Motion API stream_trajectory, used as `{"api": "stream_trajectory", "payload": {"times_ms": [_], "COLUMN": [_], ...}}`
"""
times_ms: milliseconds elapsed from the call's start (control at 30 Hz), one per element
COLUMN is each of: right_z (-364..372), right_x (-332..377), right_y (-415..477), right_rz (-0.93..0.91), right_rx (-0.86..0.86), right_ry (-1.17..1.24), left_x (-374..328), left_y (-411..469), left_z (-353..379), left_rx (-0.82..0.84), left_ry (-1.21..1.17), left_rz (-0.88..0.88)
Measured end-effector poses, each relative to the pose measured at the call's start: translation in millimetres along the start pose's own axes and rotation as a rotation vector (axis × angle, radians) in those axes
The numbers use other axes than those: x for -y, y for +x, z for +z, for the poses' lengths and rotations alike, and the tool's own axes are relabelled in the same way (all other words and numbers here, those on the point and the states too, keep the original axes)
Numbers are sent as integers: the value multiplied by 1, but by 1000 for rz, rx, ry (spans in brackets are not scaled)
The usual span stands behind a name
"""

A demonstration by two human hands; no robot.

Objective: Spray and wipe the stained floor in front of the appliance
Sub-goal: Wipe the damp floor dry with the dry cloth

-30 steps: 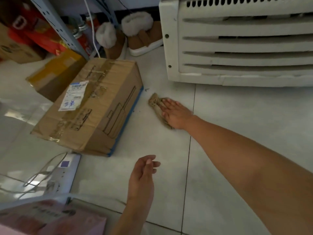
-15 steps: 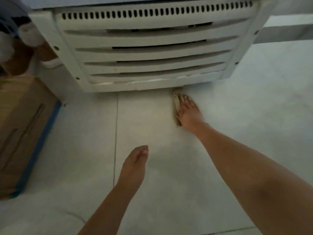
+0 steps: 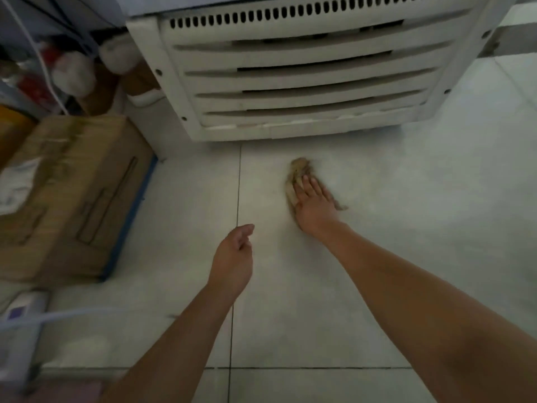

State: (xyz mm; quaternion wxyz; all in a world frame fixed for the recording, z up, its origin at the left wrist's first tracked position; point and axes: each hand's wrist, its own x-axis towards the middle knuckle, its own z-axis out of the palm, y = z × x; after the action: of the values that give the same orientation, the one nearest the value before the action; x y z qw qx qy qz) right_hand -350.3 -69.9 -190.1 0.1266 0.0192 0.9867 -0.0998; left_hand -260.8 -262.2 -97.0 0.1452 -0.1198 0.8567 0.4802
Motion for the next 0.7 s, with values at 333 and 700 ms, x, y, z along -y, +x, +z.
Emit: {"api": "stream_trajectory", "payload": {"times_ms": [333, 700], "right_z": [51, 9], "right_x": [172, -78], "right_y": [-64, -85], "right_rz": [-483, 80], "right_rx": [143, 30], "right_ry": [-68, -150], "left_x": [34, 37], "left_y": [-46, -96], "left_z": [-78, -76], "left_rx": [-204, -130], "left_ry": [61, -108], "left_rz": [-41, -45]}}
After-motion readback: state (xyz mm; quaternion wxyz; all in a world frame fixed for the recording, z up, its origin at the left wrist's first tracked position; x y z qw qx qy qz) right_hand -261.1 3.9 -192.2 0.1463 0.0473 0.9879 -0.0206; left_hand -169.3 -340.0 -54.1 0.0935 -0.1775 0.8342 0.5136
